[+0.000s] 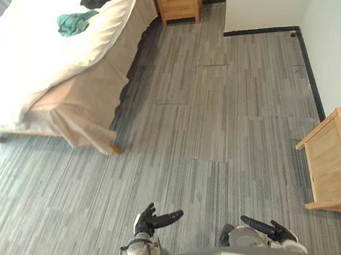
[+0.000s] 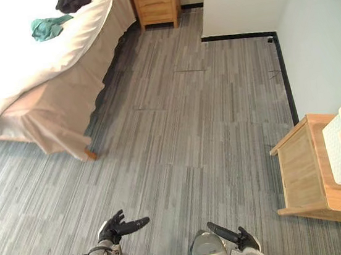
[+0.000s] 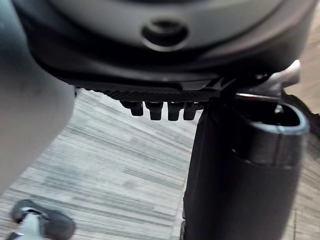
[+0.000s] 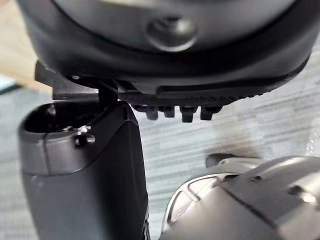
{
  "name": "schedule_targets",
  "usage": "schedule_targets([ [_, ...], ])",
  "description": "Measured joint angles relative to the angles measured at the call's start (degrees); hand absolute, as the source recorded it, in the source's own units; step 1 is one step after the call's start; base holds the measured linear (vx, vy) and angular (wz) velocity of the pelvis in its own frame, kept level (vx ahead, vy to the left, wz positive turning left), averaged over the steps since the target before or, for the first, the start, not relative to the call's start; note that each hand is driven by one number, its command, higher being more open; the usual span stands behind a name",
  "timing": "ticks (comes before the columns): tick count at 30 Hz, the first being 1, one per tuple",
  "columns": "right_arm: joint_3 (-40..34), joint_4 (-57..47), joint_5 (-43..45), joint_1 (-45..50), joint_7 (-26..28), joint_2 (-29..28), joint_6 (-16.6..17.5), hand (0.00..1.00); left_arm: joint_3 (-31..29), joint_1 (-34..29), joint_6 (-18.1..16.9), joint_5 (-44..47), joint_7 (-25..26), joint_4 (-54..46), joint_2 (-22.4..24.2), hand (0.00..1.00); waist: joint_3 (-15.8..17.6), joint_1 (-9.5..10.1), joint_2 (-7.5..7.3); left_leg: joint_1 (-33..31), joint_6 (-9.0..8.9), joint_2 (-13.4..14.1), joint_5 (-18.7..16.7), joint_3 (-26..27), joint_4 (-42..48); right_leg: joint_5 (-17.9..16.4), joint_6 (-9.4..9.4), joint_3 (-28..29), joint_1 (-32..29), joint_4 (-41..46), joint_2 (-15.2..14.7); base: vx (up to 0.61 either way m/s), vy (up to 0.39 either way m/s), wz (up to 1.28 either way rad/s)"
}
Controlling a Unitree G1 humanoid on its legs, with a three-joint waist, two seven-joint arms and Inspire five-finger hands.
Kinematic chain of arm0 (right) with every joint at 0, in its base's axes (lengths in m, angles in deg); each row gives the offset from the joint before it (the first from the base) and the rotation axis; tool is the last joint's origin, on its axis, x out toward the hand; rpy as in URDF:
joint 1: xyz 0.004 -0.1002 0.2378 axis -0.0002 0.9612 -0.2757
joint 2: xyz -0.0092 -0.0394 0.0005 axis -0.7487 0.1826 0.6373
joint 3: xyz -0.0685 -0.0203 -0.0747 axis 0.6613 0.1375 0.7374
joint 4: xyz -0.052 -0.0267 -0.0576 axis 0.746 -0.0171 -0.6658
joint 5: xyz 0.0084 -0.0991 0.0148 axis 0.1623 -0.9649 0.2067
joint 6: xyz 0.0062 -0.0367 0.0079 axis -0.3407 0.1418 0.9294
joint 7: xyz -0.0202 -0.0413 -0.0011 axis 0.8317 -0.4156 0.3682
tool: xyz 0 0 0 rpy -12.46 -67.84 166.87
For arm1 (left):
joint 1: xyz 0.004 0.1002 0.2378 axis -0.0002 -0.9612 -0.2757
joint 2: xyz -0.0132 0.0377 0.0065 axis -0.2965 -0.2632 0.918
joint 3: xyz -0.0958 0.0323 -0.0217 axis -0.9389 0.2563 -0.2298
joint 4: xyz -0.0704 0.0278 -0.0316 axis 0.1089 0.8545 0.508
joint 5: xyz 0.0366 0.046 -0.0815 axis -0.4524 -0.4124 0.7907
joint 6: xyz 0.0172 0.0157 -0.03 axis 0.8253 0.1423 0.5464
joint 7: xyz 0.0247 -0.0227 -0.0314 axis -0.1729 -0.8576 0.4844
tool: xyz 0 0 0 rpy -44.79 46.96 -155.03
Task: Tidy up the quilt and then pick up the clothes from the bed and put them into the laundry hamper
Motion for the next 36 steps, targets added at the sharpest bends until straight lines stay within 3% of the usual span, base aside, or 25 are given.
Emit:
schedule_targets([
  [3,-0.2,0.0,-1.1,-2.6,-0.6,-0.7,-0.1,1.00,-1.1,0.3,-1.2,2.2,0.2,-1.8,-0.2,1.00,1.1,0.04,-1.63,-6.4,0.18,-6.6,-1.3,5.6,-15.2,-0.8,1.44,2.4,6.3,-5.2,1.0,0.47,-0.099,-0.58],
  [4,-0.2,0.0,-1.1,-2.9,-0.5,-1.0,0.0,1.00,-1.0,0.4,-1.2,2.2,0.1,-2.0,0.0,1.00,1.2,-0.28,-1.83,-7.5,0.78,-9.8,1.2,8.2,-26.1,-1.3,2.67,2.4,9.2,-7.1,1.3,0.47,0.000,-0.22],
  [5,-0.2,-0.1,-1.2,-2.5,-0.5,-1.4,0.4,1.00,-1.0,0.5,-1.2,2.6,-0.1,-2.2,0.2,1.00,1.2,-0.39,-1.58,-9.0,2.81,-11.1,3.9,10.2,-34.1,-2.1,3.98,2.5,12.0,-9.0,2.5,0.47,0.021,-0.15],
  [6,-0.2,-0.1,-1.2,-2.3,-0.5,-1.6,0.5,1.00,-1.0,0.6,-1.3,2.7,-0.3,-2.2,0.2,1.00,1.1,-0.35,-1.34,-9.7,3.81,-10.9,4.5,11.4,-35.9,-2.5,4.65,2.5,13.5,-9.9,3.2,0.50,0.065,-0.14],
  [7,-0.5,-0.2,-1.3,-1.9,-0.5,-1.7,0.4,1.00,-1.3,0.6,-1.4,2.7,-0.4,-2.4,0.2,1.00,1.0,-0.08,-1.12,-10.6,6.23,-11.2,6.0,13.4,-38.2,-3.6,6.46,2.6,16.7,-11.1,4.2,0.54,0.102,-0.28],
  [8,-0.3,-0.3,-1.3,-0.9,-0.6,-2.3,0.4,1.00,-2.4,0.6,-1.3,2.8,-0.7,-2.4,0.1,1.00,0.7,0.63,-2.32,-10.0,11.37,-12.0,12.1,12.1,-36.9,-4.5,7.82,3.4,19.1,-11.4,3.1,0.57,0.119,-0.25],
  [9,-0.3,-0.7,-1.5,-0.2,-0.6,-2.7,0.4,1.00,-3.0,0.6,-1.1,2.8,-0.8,-2.2,0.1,1.00,0.2,0.52,-3.30,-9.9,11.94,-13.1,13.2,11.9,-36.6,-4.6,8.04,3.6,19.6,-11.2,2.3,0.62,0.135,-0.06],
  [10,-0.3,-0.8,-2.2,0.6,-0.6,-3.3,0.6,1.00,-3.3,0.6,-0.9,2.8,-0.8,-2.0,0.2,1.00,-0.8,0.30,-4.76,-9.9,12.10,-15.2,11.7,10.8,-36.8,-4.3,8.47,3.3,19.5,-10.1,0.2,0.65,0.180,0.36],
  [11,-0.8,-0.8,-3.1,1.1,-0.3,-3.5,0.5,1.00,-3.3,0.6,-1.1,3.0,-0.8,-2.0,0.2,1.00,-1.2,0.26,-4.69,-9.9,12.95,-16.8,10.1,9.3,-36.6,-3.7,9.48,3.7,17.7,-4.6,-1.7,0.80,0.289,0.70],
  [13,-2.9,0.5,-3.4,1.8,0.5,-3.5,-0.3,1.00,-3.4,0.6,-0.4,3.9,-0.8,-1.5,-0.9,1.00,-0.9,0.14,-5.40,-5.8,11.53,-18.8,7.0,5.7,-37.2,0.6,12.29,4.8,11.8,17.8,-6.4,0.64,0.301,0.86],
  [14,-3.0,0.5,-3.5,2.3,0.5,-3.6,-0.4,1.00,-3.3,0.6,-0.1,3.9,-0.7,-1.0,-1.4,1.00,-1.0,0.16,-5.59,-4.1,10.86,-19.2,6.1,4.4,-37.5,4.6,11.85,6.2,9.3,25.7,-7.8,0.58,0.218,0.94],
  [15,-3.1,0.2,-3.3,3.4,0.5,-4.1,-0.2,1.00,-3.2,0.6,0.3,3.9,-0.6,0.4,-2.2,1.00,-0.9,0.11,-5.49,-0.8,9.77,-19.6,4.3,1.7,-37.7,4.6,10.97,9.2,4.5,38.7,-9.4,0.70,0.168,1.03],
  [16,-3.8,-0.7,-2.7,3.6,0.7,-4.2,0.1,1.00,-3.2,0.4,0.4,3.9,-0.2,2.0,-3.0,1.00,-0.9,-0.33,-5.40,3.1,8.55,-19.6,3.2,-0.8,-39.0,2.6,8.82,9.9,0.8,44.7,-10.4,0.58,0.063,1.12],
  [18,-3.5,-2.7,-3.0,3.9,0.9,-4.0,1.0,1.00,-3.0,0.2,1.2,3.9,0.1,4.3,-3.8,1.00,-0.6,-0.95,-4.09,8.5,7.01,-19.2,3.4,-3.9,-41.8,-2.3,6.50,9.7,-4.2,44.0,-10.1,0.54,-0.058,1.09],
  [20,-3.5,-3.2,-3.0,3.8,0.9,-3.8,1.7,1.00,-2.1,0.3,1.5,4.0,0.4,5.1,-3.7,1.00,-0.7,-1.23,-3.33,12.0,6.11,-18.7,3.4,-8.6,-43.9,-4.8,5.42,10.9,-9.0,34.4,-8.9,0.55,-0.234,1.41],
  [21,-3.6,-4.2,-2.9,3.8,1.5,-3.9,2.0,1.00,-1.7,0.4,1.5,4.1,0.4,5.1,-3.3,1.00,-0.7,-1.41,-2.53,13.0,4.85,-17.8,3.3,-13.1,-45.1,-3.6,6.99,15.9,-12.2,21.0,-6.5,0.47,-0.313,1.44],
  [23,-3.4,-5.4,-3.1,3.9,2.0,-4.1,1.9,1.00,-3.6,0.5,1.5,4.1,0.3,4.7,-2.7,1.00,-0.9,-1.02,-2.73,13.1,1.92,-17.4,1.7,-18.3,-45.7,0.5,8.88,23.0,-14.5,5.0,-6.2,0.44,-0.379,1.51],
  [24,-3.2,-5.4,-3.0,4.0,2.0,-4.2,1.8,1.00,-4.8,0.4,1.5,4.1,0.3,4.5,-2.6,1.00,-1.0,-0.60,-3.15,13.3,0.95,-17.3,1.0,-19.5,-45.4,1.9,9.30,25.2,-15.0,1.4,-6.7,0.47,-0.462,1.39],
  [25,-3.0,-5.6,-3.0,4.5,2.1,-4.4,1.6,1.00,-7.6,-0.2,1.5,4.1,0.4,4.1,-2.0,1.00,-1.5,0.21,-4.29,14.4,-1.05,-16.8,-0.9,-22.0,-44.3,7.9,11.76,27.9,-14.8,0.1,-7.1,0.53,-0.510,1.14],
  [26,-2.3,-5.8,-3.1,4.9,2.1,-3.5,1.4,1.00,-9.8,-1.8,1.4,4.1,1.1,3.9,-0.2,1.00,-1.9,0.99,-3.13,15.9,-1.34,-14.8,-1.8,-21.0,-43.9,10.4,11.63,27.5,-14.8,5.2,-6.2,0.54,-0.502,1.05],
  [28,-1.2,-7.2,-3.8,5.2,1.7,-2.2,1.0,1.00,-11.6,-3.2,1.4,4.0,1.0,2.4,1.8,1.00,-2.1,0.98,-0.91,16.0,0.12,-12.3,-0.8,-19.0,-39.2,3.1,9.96,23.4,-13.5,12.9,-6.7,0.48,-0.444,1.21],
  [30,1.0,-7.3,-5.3,5.1,1.7,-1.0,0.0,1.00,-12.1,-3.3,1.2,3.8,0.4,0.9,2.1,1.00,-2.1,1.12,-0.89,11.5,1.00,-9.2,0.5,-18.9,-25.8,0.3,9.06,17.7,-8.3,14.9,-8.2,0.39,-0.410,1.41],
  [32,4.8,-7.4,-5.8,6.0,1.2,-0.2,-0.6,1.00,-13.7,-3.7,1.0,4.8,1.3,-1.8,1.8,1.00,-2.0,1.99,-1.37,4.5,0.69,-2.1,1.9,-12.3,-2.4,-0.7,8.51,11.3,1.4,10.5,-8.4,0.37,-0.361,1.03],
  [34,5.6,-7.2,-5.6,6.4,0.8,-0.4,-0.4,1.00,-14.4,-3.9,-0.2,7.0,2.0,-2.3,1.5,1.00,-2.1,2.75,-2.14,3.4,0.93,1.2,1.8,-2.5,3.9,-0.4,9.20,8.4,7.5,4.7,-8.5,0.26,-0.164,0.58],
  [36,5.4,-5.7,-5.6,5.4,0.9,-0.4,-0.5,1.00,-14.2,-3.7,-1.0,8.9,2.4,-2.0,1.3,1.00,-2.2,2.72,-2.32,1.7,1.06,0.3,1.1,4.3,0.2,0.1,9.99,6.1,9.8,1.7,-9.2,0.28,-0.017,0.56],
])
